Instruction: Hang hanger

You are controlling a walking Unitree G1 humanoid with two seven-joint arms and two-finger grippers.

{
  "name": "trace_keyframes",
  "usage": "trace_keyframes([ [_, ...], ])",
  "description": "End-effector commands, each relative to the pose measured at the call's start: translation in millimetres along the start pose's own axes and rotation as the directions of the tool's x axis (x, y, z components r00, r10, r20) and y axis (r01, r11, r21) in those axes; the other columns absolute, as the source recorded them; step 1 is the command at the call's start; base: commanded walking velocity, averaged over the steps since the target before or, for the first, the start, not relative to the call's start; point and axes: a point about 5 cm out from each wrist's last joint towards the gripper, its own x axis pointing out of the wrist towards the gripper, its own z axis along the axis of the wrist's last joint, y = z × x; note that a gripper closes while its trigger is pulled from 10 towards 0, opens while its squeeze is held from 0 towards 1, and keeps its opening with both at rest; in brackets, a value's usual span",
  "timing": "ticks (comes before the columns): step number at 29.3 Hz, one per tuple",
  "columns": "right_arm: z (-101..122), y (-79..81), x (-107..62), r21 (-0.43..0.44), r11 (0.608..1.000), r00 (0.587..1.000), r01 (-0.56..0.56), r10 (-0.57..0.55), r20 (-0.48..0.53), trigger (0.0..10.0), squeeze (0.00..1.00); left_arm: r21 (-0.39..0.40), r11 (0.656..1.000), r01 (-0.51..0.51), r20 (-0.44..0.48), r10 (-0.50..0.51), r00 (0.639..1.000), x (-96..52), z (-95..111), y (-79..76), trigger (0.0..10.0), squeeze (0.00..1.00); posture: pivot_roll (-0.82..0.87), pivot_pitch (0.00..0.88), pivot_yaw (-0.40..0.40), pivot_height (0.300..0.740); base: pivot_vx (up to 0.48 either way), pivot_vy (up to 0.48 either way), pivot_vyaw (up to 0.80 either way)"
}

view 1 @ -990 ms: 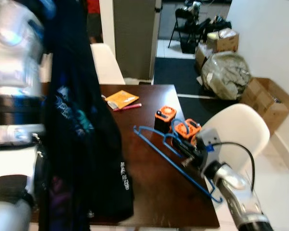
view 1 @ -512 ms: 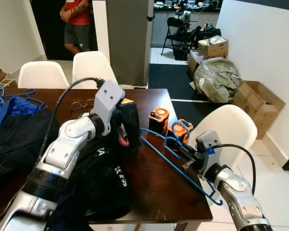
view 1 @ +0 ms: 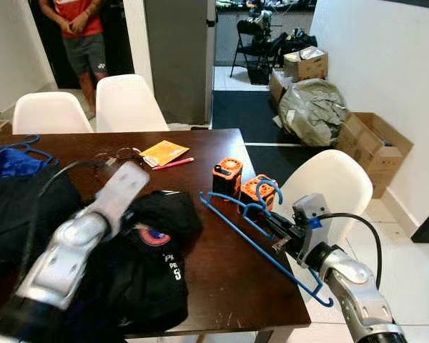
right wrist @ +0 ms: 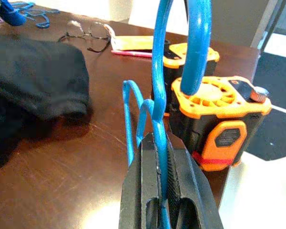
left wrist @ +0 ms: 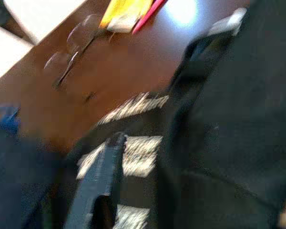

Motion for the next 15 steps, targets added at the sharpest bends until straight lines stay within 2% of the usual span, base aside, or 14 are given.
trace_keyframes([
  [1,-2.4,2.1,1.1,0.027,1.0,1.0,-0.011,0.012,-0.007,10.0,0.0,0.049,0.997,-0.059,0.033,0.057,0.998,-7.7,12.6,15.9,10.0,1.0,0.02,0.016,-0.019,0.74,0.0,0.0,0.0],
  [5,-1.4,0.8,1.5,0.059,0.998,1.0,-0.008,0.008,0.01,10.0,0.0,0.129,0.976,-0.177,0.125,0.161,0.979,-19.3,41.1,46.3,10.0,1.0,0.02,0.011,-0.02,0.74,0.0,0.0,0.0],
  [6,-1.4,0.8,1.5,0.059,0.998,1.0,-0.008,0.008,0.01,10.0,0.0,0.129,0.976,-0.177,0.125,0.161,0.979,-19.3,41.1,46.3,10.0,1.0,0.02,0.011,-0.02,0.74,0.0,0.0,0.0],
  [7,-1.1,0.6,1.6,0.066,0.998,1.0,-0.008,0.007,0.014,10.0,0.0,0.139,0.968,-0.209,0.145,0.189,0.971,-21.8,46.9,52.7,10.0,1.0,0.02,0.011,-0.02,0.74,0.0,0.0,0.0],
  [8,-0.4,0.4,1.8,0.079,0.997,1.0,-0.006,0.004,0.024,10.0,0.0,0.134,0.962,-0.239,0.169,0.215,0.962,-24.0,53.6,58.7,10.0,1.0,0.03,0.007,-0.02,0.74,0.0,0.0,0.0],
  [12,0.0,0.1,2.0,0.088,0.996,1.0,-0.005,0.002,0.031,10.0,0.0,0.127,0.958,-0.257,0.181,0.232,0.956,-25.9,57.5,61.9,10.0,1.0,0.03,0.007,-0.02,0.74,0.0,0.0,0.0],
  [14,2.4,-5.3,0.2,0.178,0.983,0.996,0.032,-0.047,0.079,10.0,0.0,0.029,0.921,-0.389,0.234,0.372,0.898,-31.7,68.3,77.9,10.0,1.0,0.03,0.0,-0.015,0.74,0.0,0.0,0.0],
  [15,2.4,-5.3,0.2,0.178,0.983,0.996,0.032,-0.047,0.079,10.0,0.0,0.029,0.921,-0.389,0.234,0.372,0.898,-31.7,68.3,77.9,10.0,1.0,0.03,0.0,-0.015,0.74,0.0,0.0,0.0],
])
